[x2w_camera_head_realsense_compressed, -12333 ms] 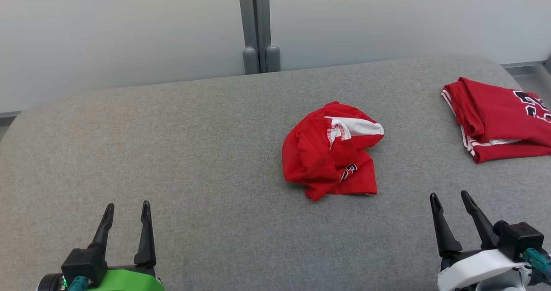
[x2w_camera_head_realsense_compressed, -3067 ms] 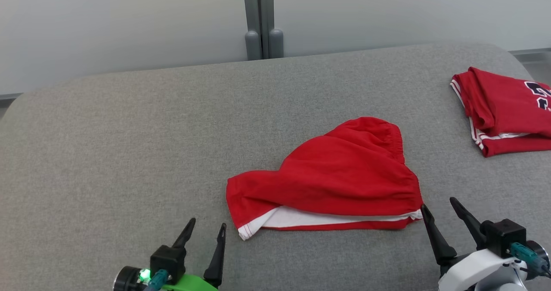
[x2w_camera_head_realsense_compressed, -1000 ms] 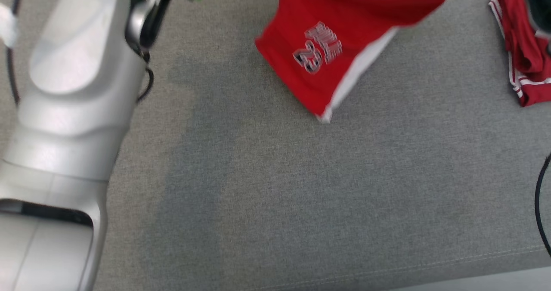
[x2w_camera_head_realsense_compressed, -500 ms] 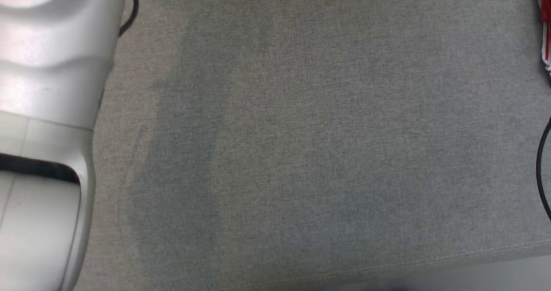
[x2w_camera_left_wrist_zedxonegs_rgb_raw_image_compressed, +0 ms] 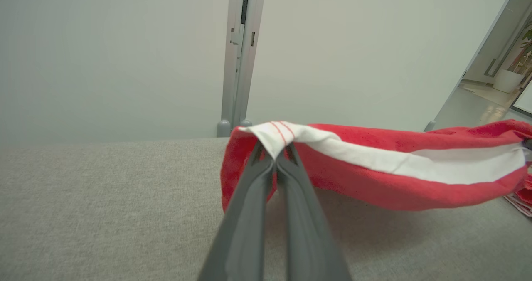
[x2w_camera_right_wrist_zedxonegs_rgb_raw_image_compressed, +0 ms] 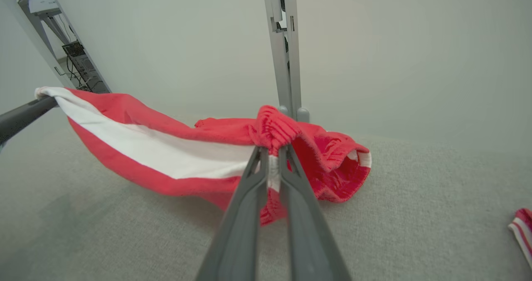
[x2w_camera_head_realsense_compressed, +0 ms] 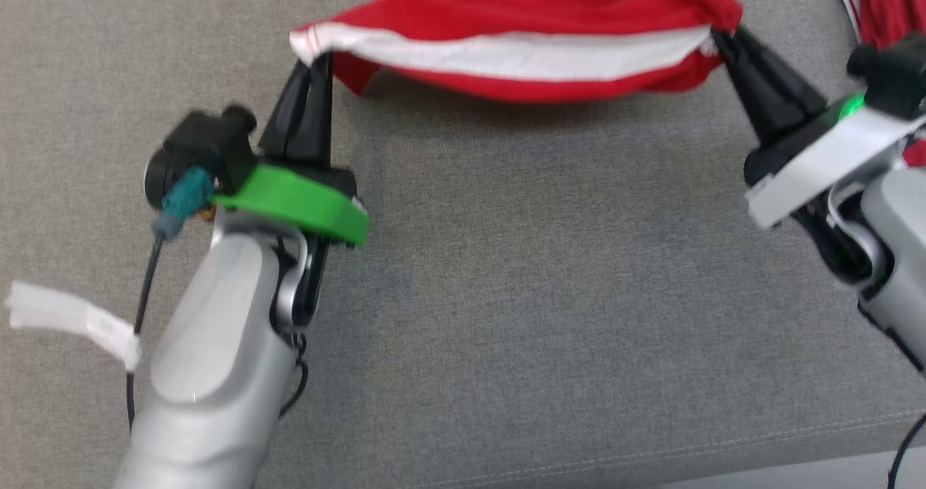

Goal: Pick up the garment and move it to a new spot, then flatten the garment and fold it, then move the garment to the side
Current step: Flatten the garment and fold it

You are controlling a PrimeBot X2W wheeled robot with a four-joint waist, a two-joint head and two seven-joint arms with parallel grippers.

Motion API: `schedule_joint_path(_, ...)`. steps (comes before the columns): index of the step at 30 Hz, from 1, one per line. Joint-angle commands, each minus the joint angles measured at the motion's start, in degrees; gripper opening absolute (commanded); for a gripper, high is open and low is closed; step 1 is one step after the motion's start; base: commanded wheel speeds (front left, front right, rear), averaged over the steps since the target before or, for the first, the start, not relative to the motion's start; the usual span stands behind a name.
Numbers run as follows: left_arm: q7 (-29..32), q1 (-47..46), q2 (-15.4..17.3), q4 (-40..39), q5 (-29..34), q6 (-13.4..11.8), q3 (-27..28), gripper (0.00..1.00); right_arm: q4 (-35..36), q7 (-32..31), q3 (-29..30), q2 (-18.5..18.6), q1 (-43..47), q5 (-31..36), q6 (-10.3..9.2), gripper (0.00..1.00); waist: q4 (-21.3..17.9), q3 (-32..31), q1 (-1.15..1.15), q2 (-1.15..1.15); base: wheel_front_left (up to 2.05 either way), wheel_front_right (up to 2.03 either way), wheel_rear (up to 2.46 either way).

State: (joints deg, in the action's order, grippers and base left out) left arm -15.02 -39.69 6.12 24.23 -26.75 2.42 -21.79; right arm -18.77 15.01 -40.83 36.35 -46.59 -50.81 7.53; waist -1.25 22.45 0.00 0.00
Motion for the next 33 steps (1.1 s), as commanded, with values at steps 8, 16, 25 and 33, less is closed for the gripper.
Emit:
schedule_joint_path(8,-0.15,21.4,0.8,-6.6,2.23,-0.94,0.21,0.0,5.3,0.16,5.09,-1.43,20.91,3.58,-0.11,0.0,-0.19,-7.44,0.0,0.0,0.0,0.0,0.0)
schedule_joint_path(16,-0.15,32.42,0.5,-8.42,2.13,-0.7,-0.22,0.0,8.68,0.17,7.98,-3.18,34.52,6.96,-0.11,0.0,-0.24,-11.28,0.0,0.0,0.0,0.0,0.0)
schedule_joint_path(25,-0.16,38.06,1.7,-10.39,1.9,-1.33,0.68,0.0,11.68,0.17,10.62,-5.36,45.04,8.11,-0.11,0.0,-0.32,-12.47,0.0,0.0,0.0,0.0,0.0)
schedule_joint_path(33,2.29,29.39,4.4,-11.6,4.68,-0.08,0.02,0.0,14.08,0.17,13.64,-6.88,40.93,9.54,-0.11,0.0,-2.3,-9.99,0.0,0.0,0.0,0.0,0.0)
